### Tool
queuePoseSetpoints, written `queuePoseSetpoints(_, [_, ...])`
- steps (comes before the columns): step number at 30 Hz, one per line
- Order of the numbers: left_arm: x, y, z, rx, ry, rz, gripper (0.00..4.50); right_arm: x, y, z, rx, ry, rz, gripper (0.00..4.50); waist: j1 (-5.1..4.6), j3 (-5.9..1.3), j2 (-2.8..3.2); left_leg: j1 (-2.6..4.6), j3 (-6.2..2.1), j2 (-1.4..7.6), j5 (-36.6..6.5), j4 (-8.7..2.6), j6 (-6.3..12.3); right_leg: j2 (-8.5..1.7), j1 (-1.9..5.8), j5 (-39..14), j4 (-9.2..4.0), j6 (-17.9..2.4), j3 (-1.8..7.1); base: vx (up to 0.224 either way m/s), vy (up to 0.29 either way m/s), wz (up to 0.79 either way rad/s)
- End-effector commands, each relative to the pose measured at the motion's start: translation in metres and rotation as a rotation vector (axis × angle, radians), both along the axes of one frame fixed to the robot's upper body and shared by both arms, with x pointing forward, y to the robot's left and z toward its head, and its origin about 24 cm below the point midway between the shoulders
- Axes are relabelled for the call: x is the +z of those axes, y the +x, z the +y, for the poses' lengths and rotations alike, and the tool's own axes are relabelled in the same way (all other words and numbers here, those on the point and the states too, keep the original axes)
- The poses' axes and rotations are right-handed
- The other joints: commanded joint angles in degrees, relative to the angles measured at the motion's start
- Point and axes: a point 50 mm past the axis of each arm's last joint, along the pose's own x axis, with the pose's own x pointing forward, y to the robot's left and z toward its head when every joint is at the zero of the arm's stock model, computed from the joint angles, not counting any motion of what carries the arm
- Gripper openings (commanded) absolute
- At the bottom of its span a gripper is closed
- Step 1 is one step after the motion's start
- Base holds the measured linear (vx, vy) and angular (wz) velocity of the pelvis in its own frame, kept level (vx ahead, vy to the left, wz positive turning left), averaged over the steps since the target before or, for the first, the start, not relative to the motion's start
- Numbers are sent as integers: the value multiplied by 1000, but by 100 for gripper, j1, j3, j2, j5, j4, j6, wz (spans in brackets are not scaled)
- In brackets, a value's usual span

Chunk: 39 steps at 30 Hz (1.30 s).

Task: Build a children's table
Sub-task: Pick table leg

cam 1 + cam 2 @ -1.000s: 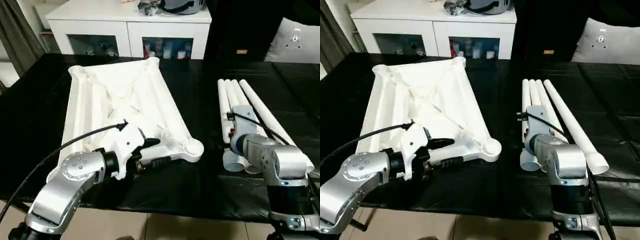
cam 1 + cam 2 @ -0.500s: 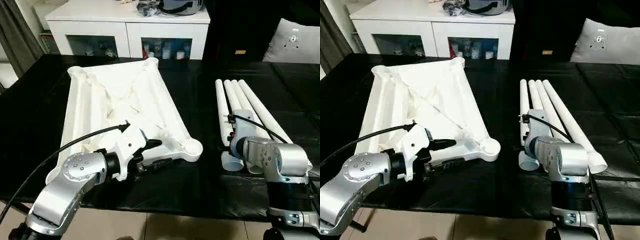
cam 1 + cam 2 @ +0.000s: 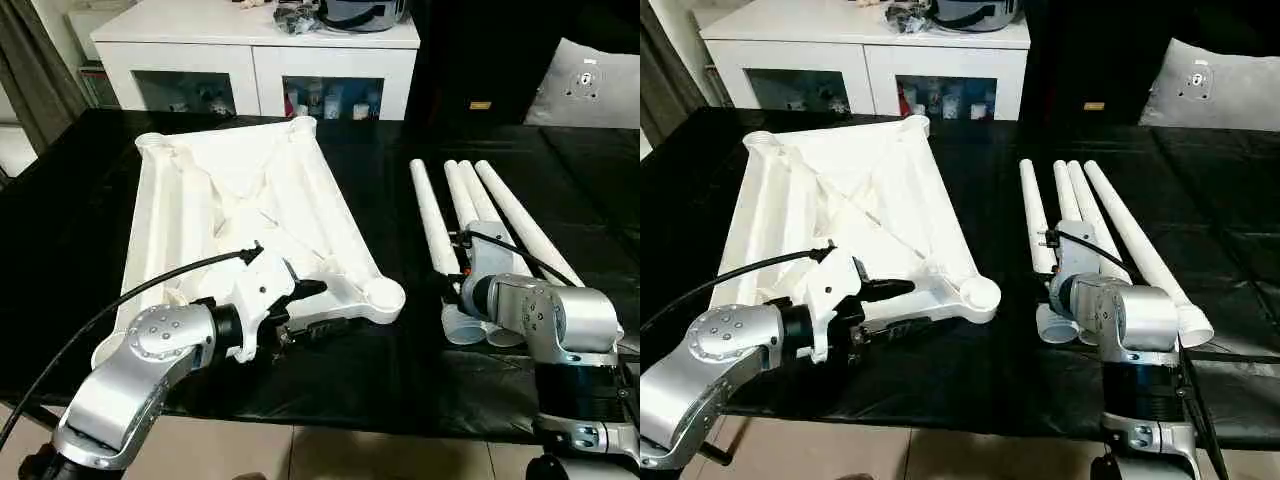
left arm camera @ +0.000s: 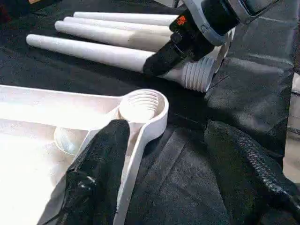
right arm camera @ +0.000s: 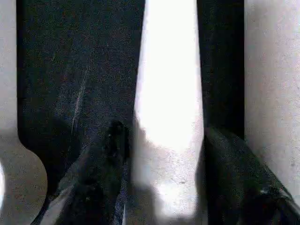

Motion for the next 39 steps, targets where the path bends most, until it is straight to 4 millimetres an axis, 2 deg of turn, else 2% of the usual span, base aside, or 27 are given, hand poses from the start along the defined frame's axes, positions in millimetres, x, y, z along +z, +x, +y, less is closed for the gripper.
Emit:
queuePoseSetpoints(1, [4, 0, 0, -8, 4, -11, 293, -9, -3, 1, 1, 26, 55, 235, 3, -278, -46, 7, -114, 376, -746, -454, -163, -447, 232, -1068, -440, -1028, 311, 0, 0, 0])
queuePoseSetpoints(5, [3, 1, 1, -6, 5, -10, 293, -9, -3, 1, -8, 30, 50, 197, 1, -278, -38, 12, -118, 381, -790, -462, -187, -446, 227, -1072, -441, -1025, 309, 0, 0, 0])
queuePoseSetpoints(16, [3, 2, 2, 7, 0, -3, 293, 0, -1, -2, -32, 22, -12, 186, -3, -280, -35, 14, -120, 382, -814, -466, -218, -446, 225, -1030, -439, -1026, 313, 0, 0, 0])
queuePoseSetpoints(17, [4, 4, 3, 22, -7, -12, 293, 14, 2, -2, -31, 23, -102, 186, 1, -279, -39, 10, -121, 383, -802, -467, -215, -446, 228, -1008, -436, -1025, 312, 0, 0, 0])
queuePoseSetpoints(19, [5, 5, 3, 33, -13, -20, 293, 23, 3, -1, -24, 26, -159, 186, 8, -285, -29, 0, -120, 384, -716, -464, -190, -445, 233, -894, -427, -1002, 312, 0, 0, 0])
queuePoseSetpoints(22, [11, 14, 4, 91, -53, -49, 293, 50, 8, 1, 4, 69, -360, 186, 12, -284, -9, 5, -109, 389, -743, -457, -173, -444, 226, -808, -431, -1001, 313, 0, 0, 0])
queuePoseSetpoints(24, [13, 17, 4, 109, -66, -55, 293, 56, 9, 1, 6, 75, -405, 186, 27, -291, -12, 8, -113, 384, -725, -456, -161, -447, 240, -792, -429, -996, 314, 0, 0, 0])
queuePoseSetpoints(25, [24, 30, 5, 192, -112, -85, 293, 63, 9, 1, 32, 68, -455, 186, 21, -286, -11, 4, -110, 379, -722, -453, -149, -434, 238, -772, -428, -1026, 309, 0, 0, 0])
queuePoseSetpoints(26, [30, 37, 6, 224, -145, -100, 324, 67, 10, 2, 34, 88, -506, 186, 43, -294, -2, 29, -101, 380, -740, -436, -152, -448, 226, -744, -435, -1085, 313, 0, 0, 0])
queuePoseSetpoints(28, [38, 43, 6, 250, -182, -116, 324, 72, 11, 3, 33, 121, -564, 186, 35, -290, -23, -8, -114, 373, -717, -443, -128, -450, 259, -736, -430, -1112, 309, 0, 0, 0])
queuePoseSetpoints(30, [53, 53, 4, 285, -261, -144, 344, 77, 11, 7, 58, 167, -629, 186, 41, -311, -28, -13, -113, 372, -593, -421, -67, -458, 266, -578, -413, -1156, 306, 0, 0, 0])
queuePoseSetpoints(32, [63, 61, 2, 333, -323, -158, 369, 77, 10, 13, 86, 244, -648, 186, 41, -318, -36, -47, -122, 370, -423, -410, 44, -461, 298, -329, -392, -1223, 297, 0, 0, 0])
queuePoseSetpoints(33, [70, 66, -1, 351, -392, -142, 370, 79, 8, 19, 137, 340, -667, 186, 38, -325, -39, -53, -123, 369, -368, -408, 78, -457, 304, -261, -381, -1230, 294, 0, 0, 0])
queuePoseSetpoints(34, [77, 69, -6, 353, -461, -120, 376, 83, 4, 26, 195, 442, -701, 186, 35, -331, -50, -44, -99, 374, -386, -379, 171, -483, 304, -164, -380, -1347, 305, 0, 0, 0])
queuePoseSetpoints(35, [82, 72, -12, 342, -514, -100, 381, 85, 1, 31, 249, 517, -734, 186, 78, -349, -38, -55, -106, 376, -314, -362, 268, -494, 320, -68, -368, -1421, 291, 0, 0, 0])
queuePoseSetpoints(37, [88, 74, -19, 326, -566, -81, 384, 87, -3, 36, 307, 598, -761, 186, 90, -349, -58, -84, -118, 390, -213, -366, 416, -491, 314, -52, -375, -1430, 269, 0, 0, 0])
queuePoseSetpoints(38, [94, 78, -27, 324, -650, -23, 384, 84, -9, 42, 378, 703, -757, 186, 98, -350, -66, -90, -117, 396, -164, -347, 473, -501, 317, 13, -366, -1505, 266, 0, 0, 0])
queuePoseSetpoints(39, [96, 81, -31, 327, -684, 5, 384, 83, -12, 44, 408, 741, -755, 186, 103, -347, -107, -93, -106, 398, -147, -350, 506, -494, 318, 14, -380, -1513, 266, 0, 0, 0])
